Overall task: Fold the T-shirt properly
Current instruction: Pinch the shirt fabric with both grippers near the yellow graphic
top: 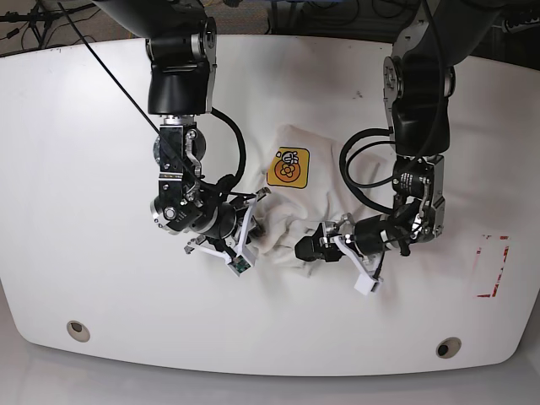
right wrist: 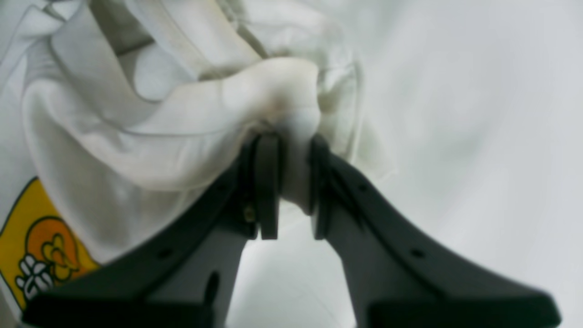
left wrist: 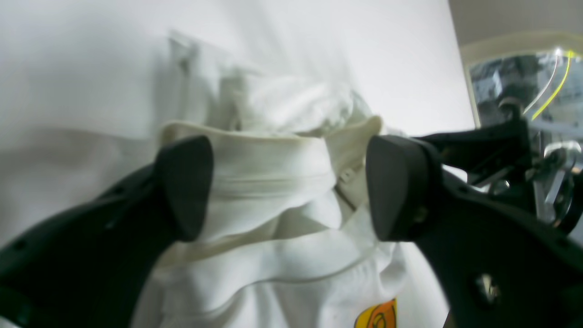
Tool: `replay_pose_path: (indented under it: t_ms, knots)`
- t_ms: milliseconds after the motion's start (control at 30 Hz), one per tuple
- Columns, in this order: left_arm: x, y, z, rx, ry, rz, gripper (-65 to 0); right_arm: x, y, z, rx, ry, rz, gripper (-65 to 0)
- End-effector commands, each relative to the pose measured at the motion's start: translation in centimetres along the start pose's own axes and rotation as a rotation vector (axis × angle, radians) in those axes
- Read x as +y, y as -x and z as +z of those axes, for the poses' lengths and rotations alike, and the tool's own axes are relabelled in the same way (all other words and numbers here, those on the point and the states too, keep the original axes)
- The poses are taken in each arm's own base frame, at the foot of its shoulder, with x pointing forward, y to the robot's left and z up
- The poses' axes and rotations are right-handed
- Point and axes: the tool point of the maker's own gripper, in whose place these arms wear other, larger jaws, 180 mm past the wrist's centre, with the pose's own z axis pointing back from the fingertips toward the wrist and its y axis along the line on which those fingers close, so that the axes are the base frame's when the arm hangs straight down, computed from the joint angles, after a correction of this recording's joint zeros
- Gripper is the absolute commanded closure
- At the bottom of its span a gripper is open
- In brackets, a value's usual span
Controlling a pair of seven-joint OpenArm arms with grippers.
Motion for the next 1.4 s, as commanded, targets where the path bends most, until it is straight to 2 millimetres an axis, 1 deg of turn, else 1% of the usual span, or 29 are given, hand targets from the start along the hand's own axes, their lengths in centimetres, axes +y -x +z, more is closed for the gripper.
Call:
replay_pose_path:
  t_ms: [0,33,100,200,267,400,500,600,700,767,800,867,900,1000,1067,1267,1300,1367]
  knots:
    - [-0.9,-2.4,0.2,-0.05,0.014,-0.034,-32.4,-0.4,-2.6,0.6,-0.073,0.007,0.012,-9.5]
    - [-0.8,-2.3,0.2,-0.047,0.008,-0.037,-29.0,-0.4,-2.6,0.6,-0.073,0.007,0.012,-9.5]
    - [-0.7,-2.2,0.1,-0.039,0.0,-0.044,-25.6,-0.4,-2.6,0.6,-0.073,0.007,0.012,-9.5]
    - [-0.5,-2.0,0.2,-0.029,-0.012,-0.051,-22.9,-0.5,-2.6,0.6,-0.073,0.007,0.01,-9.5]
    - [-0.2,-1.9,0.2,-0.025,-0.019,-0.053,-19.7,-0.5,-2.6,0.6,-0.075,0.008,0.011,-9.5]
    - [-0.1,-1.9,0.4,-0.026,-0.022,-0.054,-10.4,-0.5,-2.6,0.6,-0.075,0.008,0.011,-9.5]
    - [0.0,-2.0,0.5,-0.029,-0.026,-0.056,-6.8,-0.5,-2.7,0.7,-0.077,0.01,0.012,-9.5]
    - [1.2,-2.3,1.4,-0.032,-0.064,-0.047,-5.7,-0.5,-2.7,0.7,-0.077,0.01,0.012,-9.4]
    - [2.0,-3.2,2.2,-0.054,-0.11,-0.021,-6.3,-0.5,-2.7,0.7,-0.077,0.01,0.012,-9.4]
    - [2.6,-3.5,2.5,-0.061,-0.141,0.018,-8.5,-0.5,-2.7,0.7,-0.077,0.01,0.012,-9.4]
    - [2.9,-3.5,2.5,-0.061,-0.158,0.045,-11.0,-0.5,-2.7,0.7,-0.077,0.01,0.012,-9.4]
    - [3.8,-3.5,2.8,-0.065,-0.198,0.099,-18.1,-0.5,-2.7,0.7,-0.078,0.011,0.013,-9.4]
    - [4.4,-3.6,3.1,-0.069,-0.224,0.126,-22.9,-0.5,-2.7,0.7,-0.078,0.011,0.013,-9.4]
    - [5.0,-3.5,3.4,-0.073,-0.251,0.165,-31.4,-0.5,-2.7,0.7,-0.078,0.011,0.013,-9.4]
    - [5.1,-3.3,3.3,-0.07,-0.251,0.169,-32.9,-0.5,-2.7,0.7,-0.078,0.01,0.014,-9.4]
    - [4.5,-3.0,2.9,-0.061,-0.223,0.136,-30.0,-0.5,-2.7,0.7,-0.078,0.01,0.014,-9.4]
    - [4.5,-2.8,2.7,-0.054,-0.218,0.135,-29.9,-0.5,-2.7,0.7,-0.078,0.01,0.014,-9.4]
    - [4.6,-1.7,2.1,-0.017,-0.214,0.14,-29.7,-0.4,-2.8,0.7,-0.079,0.009,0.014,-9.4]
